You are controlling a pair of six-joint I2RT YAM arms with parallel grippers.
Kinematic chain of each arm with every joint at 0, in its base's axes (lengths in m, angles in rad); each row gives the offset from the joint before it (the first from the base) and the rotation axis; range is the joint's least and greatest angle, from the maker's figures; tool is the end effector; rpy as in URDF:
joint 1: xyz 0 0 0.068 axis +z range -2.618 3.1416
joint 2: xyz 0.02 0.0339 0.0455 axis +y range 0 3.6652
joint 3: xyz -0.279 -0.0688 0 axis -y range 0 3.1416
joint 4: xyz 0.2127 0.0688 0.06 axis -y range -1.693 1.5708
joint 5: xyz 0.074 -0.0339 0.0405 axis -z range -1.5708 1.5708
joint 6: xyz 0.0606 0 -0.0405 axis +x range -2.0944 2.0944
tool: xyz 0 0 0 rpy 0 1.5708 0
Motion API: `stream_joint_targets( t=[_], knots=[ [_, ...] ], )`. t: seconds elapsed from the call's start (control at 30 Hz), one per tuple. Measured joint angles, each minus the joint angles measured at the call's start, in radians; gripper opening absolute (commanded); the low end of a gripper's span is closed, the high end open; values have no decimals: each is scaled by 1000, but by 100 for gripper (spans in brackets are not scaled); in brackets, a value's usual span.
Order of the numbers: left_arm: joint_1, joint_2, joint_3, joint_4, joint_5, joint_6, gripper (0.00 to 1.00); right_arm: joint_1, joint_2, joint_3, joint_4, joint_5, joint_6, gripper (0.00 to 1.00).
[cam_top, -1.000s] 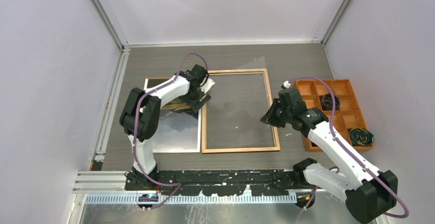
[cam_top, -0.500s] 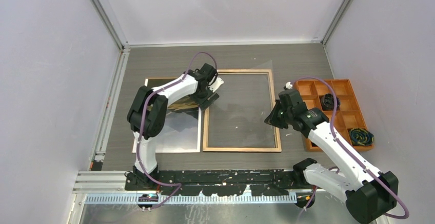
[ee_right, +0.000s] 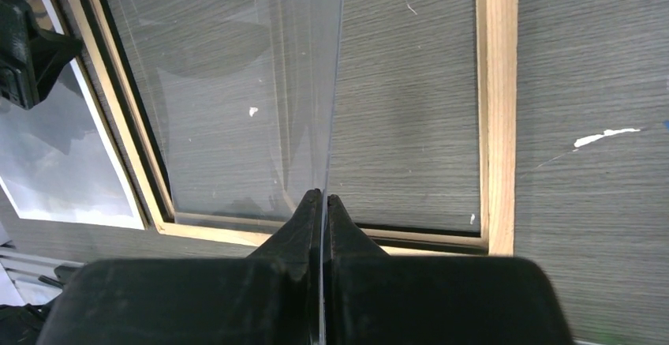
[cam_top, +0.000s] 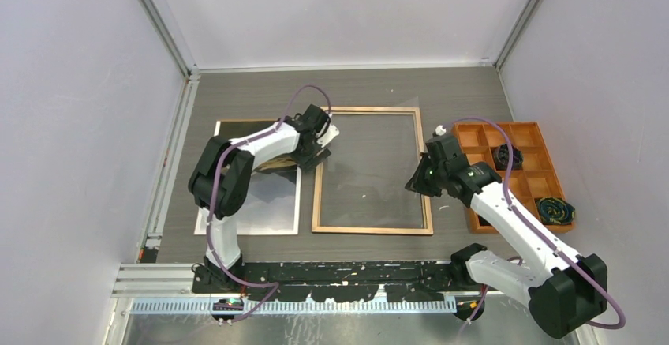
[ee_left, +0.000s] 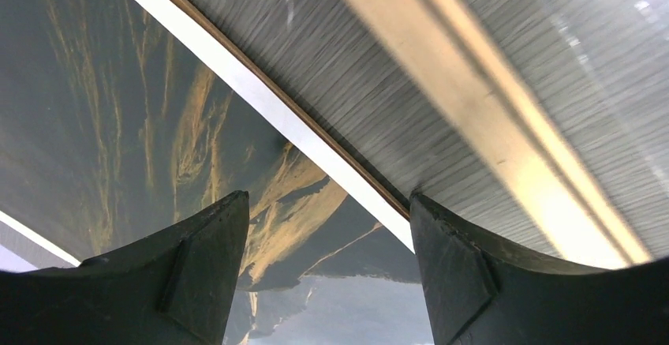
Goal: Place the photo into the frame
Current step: Place the photo frame item in the photo frame.
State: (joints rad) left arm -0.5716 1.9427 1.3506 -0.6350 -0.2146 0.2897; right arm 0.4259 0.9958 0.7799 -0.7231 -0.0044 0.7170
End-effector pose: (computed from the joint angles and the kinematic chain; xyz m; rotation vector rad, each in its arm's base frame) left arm 0.3234 -0.1927 0.1791 1.1067 2.5326 0.2273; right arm 0.1532 0.0698 0.2521 0.3716 2.5475 0.4599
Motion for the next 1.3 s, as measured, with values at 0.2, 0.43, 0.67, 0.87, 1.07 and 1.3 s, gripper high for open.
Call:
stream_joint_targets(
  t=[0.2, 0.43, 0.67, 0.87, 1.07, 1.3],
  knots=[
    [84, -59, -80, 2, -23, 38, 76, -1, 39, 1, 44, -58, 3, 2],
    [107, -81, -55, -118, 52, 18, 76, -1, 39, -5, 109, -126, 29, 4],
    [100, -104, 24, -151, 112, -19, 76, 42, 84, -8, 185, -152, 58, 36],
    [110, -104, 29, -171, 112, -29, 76, 80, 112, -9, 175, -146, 53, 87],
    [134, -104, 43, -173, 111, -30, 75, 21, 125, 12, 154, -141, 29, 89],
    [140, -104, 44, -174, 110, -29, 75, -32, 219, 15, 198, -193, 27, 88]
  ],
)
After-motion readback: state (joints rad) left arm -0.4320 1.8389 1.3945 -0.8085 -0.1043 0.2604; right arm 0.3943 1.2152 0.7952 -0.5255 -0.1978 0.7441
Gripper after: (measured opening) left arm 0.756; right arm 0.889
